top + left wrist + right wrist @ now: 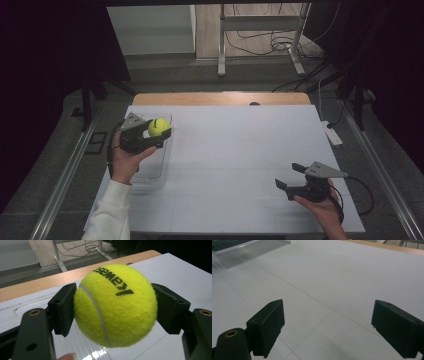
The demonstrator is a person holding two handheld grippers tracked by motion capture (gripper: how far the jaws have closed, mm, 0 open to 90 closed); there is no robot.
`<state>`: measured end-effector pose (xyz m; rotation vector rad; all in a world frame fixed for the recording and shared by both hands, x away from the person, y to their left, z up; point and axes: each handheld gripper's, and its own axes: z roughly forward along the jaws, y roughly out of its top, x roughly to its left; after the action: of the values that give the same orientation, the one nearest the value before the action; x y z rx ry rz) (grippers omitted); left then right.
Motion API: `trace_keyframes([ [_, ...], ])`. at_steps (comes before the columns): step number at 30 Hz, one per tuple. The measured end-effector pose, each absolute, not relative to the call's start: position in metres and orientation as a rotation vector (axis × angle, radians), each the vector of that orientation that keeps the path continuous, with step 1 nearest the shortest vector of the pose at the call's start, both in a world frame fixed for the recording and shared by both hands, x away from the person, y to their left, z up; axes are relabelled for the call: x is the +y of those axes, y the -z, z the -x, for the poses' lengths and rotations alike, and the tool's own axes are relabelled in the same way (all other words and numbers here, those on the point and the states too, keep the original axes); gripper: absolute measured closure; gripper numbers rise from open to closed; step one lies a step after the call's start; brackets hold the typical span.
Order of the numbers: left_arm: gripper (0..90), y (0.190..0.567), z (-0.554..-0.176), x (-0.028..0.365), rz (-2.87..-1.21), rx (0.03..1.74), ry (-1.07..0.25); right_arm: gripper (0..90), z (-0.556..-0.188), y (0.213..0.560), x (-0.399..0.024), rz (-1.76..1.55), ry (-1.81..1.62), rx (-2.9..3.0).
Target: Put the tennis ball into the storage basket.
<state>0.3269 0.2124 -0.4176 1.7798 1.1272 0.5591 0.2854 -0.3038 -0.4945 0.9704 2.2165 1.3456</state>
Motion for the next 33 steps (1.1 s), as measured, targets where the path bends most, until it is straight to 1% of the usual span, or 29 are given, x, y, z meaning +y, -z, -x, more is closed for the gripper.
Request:
trace_keyframes([
  [10, 26.5, 0.421, -0.337, 0.223, -1.767, 1.181, -0.545, 11.9, -0.286, 0.495, -0.304, -0.973, -1.350, 2.213],
  [25, 26.4, 0.420, -0.349, 0.230, -1.782, 1.230, -0.568, 11.9, -0.286, 0.494, -0.303, -0.975, -1.353, 2.211],
  [33, 26.4, 0.420, -0.356, 0.236, -1.778, 1.260, -0.554, 11.9, -0.286, 0.494, -0.303, -0.975, -1.354, 2.210],
])
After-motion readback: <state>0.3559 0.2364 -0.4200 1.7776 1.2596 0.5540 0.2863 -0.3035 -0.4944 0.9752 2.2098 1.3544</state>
